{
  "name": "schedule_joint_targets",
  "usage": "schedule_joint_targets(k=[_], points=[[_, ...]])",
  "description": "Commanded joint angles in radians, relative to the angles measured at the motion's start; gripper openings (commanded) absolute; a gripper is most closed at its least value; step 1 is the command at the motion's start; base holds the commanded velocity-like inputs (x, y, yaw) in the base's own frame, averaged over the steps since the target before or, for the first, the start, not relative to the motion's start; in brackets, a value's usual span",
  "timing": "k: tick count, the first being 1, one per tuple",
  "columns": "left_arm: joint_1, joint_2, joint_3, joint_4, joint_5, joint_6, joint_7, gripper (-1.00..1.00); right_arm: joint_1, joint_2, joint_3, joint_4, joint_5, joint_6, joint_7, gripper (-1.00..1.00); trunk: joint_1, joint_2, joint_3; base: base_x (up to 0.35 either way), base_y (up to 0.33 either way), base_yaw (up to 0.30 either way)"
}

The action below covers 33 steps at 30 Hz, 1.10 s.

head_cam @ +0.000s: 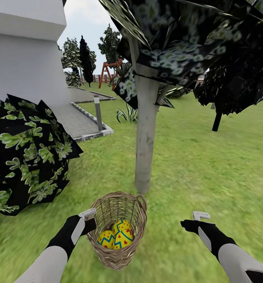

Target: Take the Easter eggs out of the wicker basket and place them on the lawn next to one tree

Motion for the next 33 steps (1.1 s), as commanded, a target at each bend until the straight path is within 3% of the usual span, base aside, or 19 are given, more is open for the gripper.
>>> schedule_joint_targets(k=[1,21,33], points=[[-0.001,-0.001,0.004,-0.002,0.016,0.003,0.006,-1.00,0.000,0.000,-0.007,-0.002,0.001,0.006,0.005,1.00,0.000,0.000,-0.001,0.000,0.000,0.000],[-0.001,-0.001,0.002,-0.002,0.016,0.003,0.007,-1.00,0.000,0.000,-0.007,-0.002,0.001,0.006,0.005,1.00,0.000,0.000,-0.001,0.059,0.000,0.000],[-0.001,-0.001,0.000,-0.002,0.015,0.003,0.006,-1.00,0.000,0.000,-0.008,-0.005,0.001,0.004,0.005,1.00,0.046,-0.084,-0.039,0.000,0.000,0.000]])
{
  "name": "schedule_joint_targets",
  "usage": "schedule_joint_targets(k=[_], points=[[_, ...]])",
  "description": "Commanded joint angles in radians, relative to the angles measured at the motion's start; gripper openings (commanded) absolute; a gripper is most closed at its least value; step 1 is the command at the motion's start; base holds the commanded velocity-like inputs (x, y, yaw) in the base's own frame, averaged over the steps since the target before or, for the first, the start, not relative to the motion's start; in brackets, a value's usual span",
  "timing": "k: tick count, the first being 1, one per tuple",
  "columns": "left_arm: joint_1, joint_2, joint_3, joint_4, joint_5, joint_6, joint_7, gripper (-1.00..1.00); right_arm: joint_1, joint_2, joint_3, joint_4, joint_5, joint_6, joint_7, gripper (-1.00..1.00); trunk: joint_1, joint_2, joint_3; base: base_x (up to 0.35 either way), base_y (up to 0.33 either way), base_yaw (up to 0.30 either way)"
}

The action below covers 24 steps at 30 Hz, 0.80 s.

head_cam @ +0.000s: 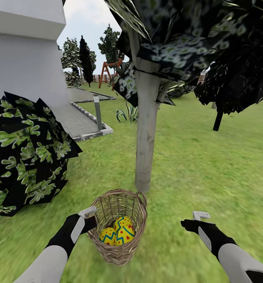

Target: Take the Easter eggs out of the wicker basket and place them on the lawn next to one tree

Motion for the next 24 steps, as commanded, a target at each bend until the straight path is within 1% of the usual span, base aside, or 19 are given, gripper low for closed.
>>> schedule_joint_targets(k=[1,5,6,22,23,24], points=[[0.001,-0.001,0.005,0.014,-0.024,0.008,0.008,-1.00,0.000,0.001,-0.007,-0.003,0.001,0.006,0.005,1.00,0.000,0.000,-0.001,0.000,0.000,0.000],[0.001,-0.001,0.008,0.014,-0.023,0.008,0.009,-1.00,0.000,0.001,-0.007,-0.003,0.001,0.006,0.005,1.00,0.000,0.000,-0.001,0.000,0.000,0.000],[0.001,-0.001,0.005,0.014,-0.024,0.008,0.009,1.00,0.000,0.001,-0.007,-0.003,0.001,0.006,0.005,1.00,0.000,0.000,-0.001,0.000,0.000,0.000],[0.001,0.000,0.005,0.012,-0.024,0.009,0.011,1.00,0.000,-0.001,-0.007,-0.002,0.001,0.006,0.005,1.00,0.000,0.000,-0.001,0.000,0.000,0.000],[0.001,-0.001,0.006,0.005,-0.024,0.010,0.012,1.00,0.000,-0.001,-0.007,-0.002,0.001,0.006,0.005,1.00,0.000,0.000,-0.001,0.000,0.000,0.000],[0.001,-0.001,0.006,-0.021,-0.024,0.015,0.013,1.00,0.000,-0.001,-0.007,-0.002,0.001,0.006,0.005,1.00,0.000,0.000,-0.001,0.000,0.000,0.000]])
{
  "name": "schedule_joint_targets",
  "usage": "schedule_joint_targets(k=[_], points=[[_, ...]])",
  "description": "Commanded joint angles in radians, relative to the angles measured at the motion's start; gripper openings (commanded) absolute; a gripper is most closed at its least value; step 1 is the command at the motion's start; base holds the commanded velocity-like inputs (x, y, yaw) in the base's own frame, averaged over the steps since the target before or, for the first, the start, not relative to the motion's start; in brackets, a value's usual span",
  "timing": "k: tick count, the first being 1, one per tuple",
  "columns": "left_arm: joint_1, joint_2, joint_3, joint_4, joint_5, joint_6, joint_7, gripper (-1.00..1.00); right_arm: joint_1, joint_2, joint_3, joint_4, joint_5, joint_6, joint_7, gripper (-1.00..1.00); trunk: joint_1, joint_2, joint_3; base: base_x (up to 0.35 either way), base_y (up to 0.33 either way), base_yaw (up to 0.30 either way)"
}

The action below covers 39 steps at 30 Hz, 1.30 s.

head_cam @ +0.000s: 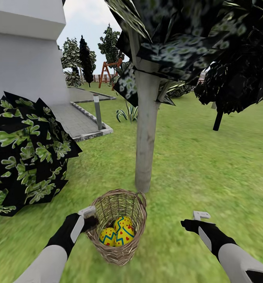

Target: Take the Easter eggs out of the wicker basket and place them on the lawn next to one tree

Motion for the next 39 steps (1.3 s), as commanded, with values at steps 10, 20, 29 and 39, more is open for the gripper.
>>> schedule_joint_targets(k=[10,20,29,39], points=[[0.000,-0.002,0.002,-0.050,0.011,0.022,0.009,1.00,0.000,0.000,-0.007,-0.002,0.001,0.006,0.004,1.00,0.000,0.000,-0.001,0.000,0.000,0.000],[0.002,-0.002,0.004,-0.221,0.012,0.195,0.009,1.00,0.000,0.002,-0.006,-0.015,0.001,0.008,0.002,1.00,0.000,0.000,-0.001,0.000,0.000,0.000],[0.003,0.000,0.001,-0.451,0.010,0.295,0.010,1.00,0.000,0.005,0.003,-0.060,0.007,0.012,0.001,1.00,0.000,0.000,-0.001,0.000,0.000,0.000],[0.003,0.018,0.002,-0.560,0.010,0.373,0.008,1.00,0.000,0.006,0.006,-0.310,0.007,0.162,0.002,1.00,0.000,0.000,-0.001,0.000,0.000,0.000]])
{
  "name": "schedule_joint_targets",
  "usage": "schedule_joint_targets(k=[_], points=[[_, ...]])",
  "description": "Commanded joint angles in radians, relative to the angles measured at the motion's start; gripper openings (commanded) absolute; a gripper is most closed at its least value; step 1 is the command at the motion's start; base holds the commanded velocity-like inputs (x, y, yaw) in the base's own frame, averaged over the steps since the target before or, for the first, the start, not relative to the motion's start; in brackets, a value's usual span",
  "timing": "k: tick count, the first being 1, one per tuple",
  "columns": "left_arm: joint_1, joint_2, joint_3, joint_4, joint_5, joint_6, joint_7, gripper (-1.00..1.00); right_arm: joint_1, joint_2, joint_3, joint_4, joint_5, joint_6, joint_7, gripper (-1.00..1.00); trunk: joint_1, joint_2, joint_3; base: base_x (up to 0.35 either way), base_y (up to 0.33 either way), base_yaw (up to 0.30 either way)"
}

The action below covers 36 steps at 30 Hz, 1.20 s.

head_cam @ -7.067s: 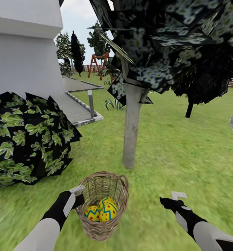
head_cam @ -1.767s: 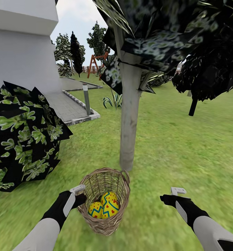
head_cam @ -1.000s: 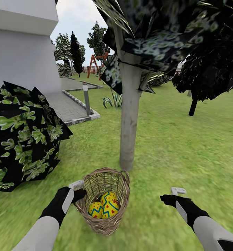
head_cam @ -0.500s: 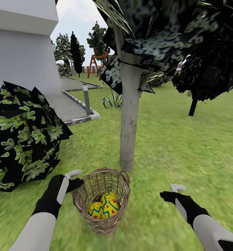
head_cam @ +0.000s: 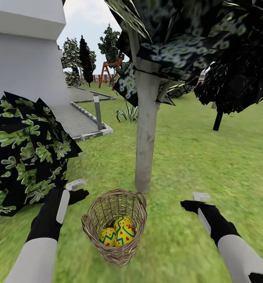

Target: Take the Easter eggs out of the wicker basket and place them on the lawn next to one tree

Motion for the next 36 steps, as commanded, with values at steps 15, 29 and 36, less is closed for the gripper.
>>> schedule_joint_targets(k=[15,29,36], points=[[-0.001,0.017,0.008,-0.051,0.013,0.010,0.008,1.00,0.001,0.025,0.367,-0.492,-0.008,0.505,0.007,1.00,0.000,0.000,-0.001,0.000,0.000,0.008],[-0.001,0.017,0.006,-0.052,0.014,0.010,0.008,1.00,0.001,0.056,0.381,-0.553,-0.007,0.619,0.006,1.00,0.000,0.000,-0.001,0.000,0.000,0.277],[-0.001,0.016,0.003,-0.051,0.042,0.031,-0.023,1.00,0.001,0.057,0.381,-0.550,-0.009,0.618,0.006,1.00,0.000,0.000,-0.001,0.000,0.000,0.300]])
